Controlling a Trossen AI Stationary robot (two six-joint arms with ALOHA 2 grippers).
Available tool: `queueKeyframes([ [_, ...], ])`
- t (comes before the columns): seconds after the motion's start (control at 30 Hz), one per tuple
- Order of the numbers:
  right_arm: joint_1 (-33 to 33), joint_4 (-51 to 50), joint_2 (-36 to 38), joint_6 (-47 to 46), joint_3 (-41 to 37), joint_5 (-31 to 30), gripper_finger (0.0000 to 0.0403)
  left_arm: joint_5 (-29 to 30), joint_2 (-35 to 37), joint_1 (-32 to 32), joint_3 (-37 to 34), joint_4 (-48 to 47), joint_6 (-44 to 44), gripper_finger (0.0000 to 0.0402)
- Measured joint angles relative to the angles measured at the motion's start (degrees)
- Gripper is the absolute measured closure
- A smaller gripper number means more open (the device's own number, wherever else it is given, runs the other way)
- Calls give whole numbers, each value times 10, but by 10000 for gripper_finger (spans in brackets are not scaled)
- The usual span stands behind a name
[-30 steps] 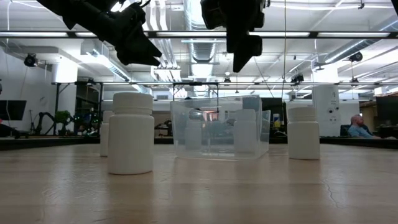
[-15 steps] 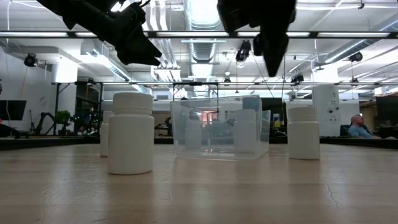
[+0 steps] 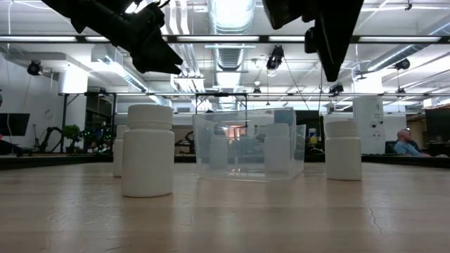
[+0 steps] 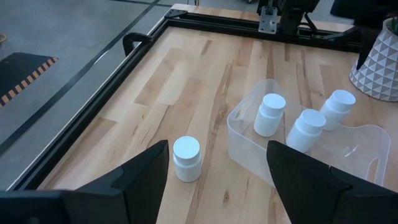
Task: Pick and place pill bottles into a basket
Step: Put the medicine bottle into the transparent bin
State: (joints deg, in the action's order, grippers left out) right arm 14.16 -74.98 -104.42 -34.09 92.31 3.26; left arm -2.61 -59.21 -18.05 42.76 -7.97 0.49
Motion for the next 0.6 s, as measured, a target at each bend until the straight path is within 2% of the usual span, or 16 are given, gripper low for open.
queueKeyframes([
  [0.13, 10, 4, 26, -23, -18, -48, 132, 0, 0, 0, 0, 0, 2, 148],
  [0.3, 10, 25, 58, -13, -43, -52, 132, 0, 0, 0, 0, 1, 4, 148],
  [0.6, 12, 156, 146, -19, -150, -61, 137, 0, 0, 0, 0, 3, 4, 148],
])
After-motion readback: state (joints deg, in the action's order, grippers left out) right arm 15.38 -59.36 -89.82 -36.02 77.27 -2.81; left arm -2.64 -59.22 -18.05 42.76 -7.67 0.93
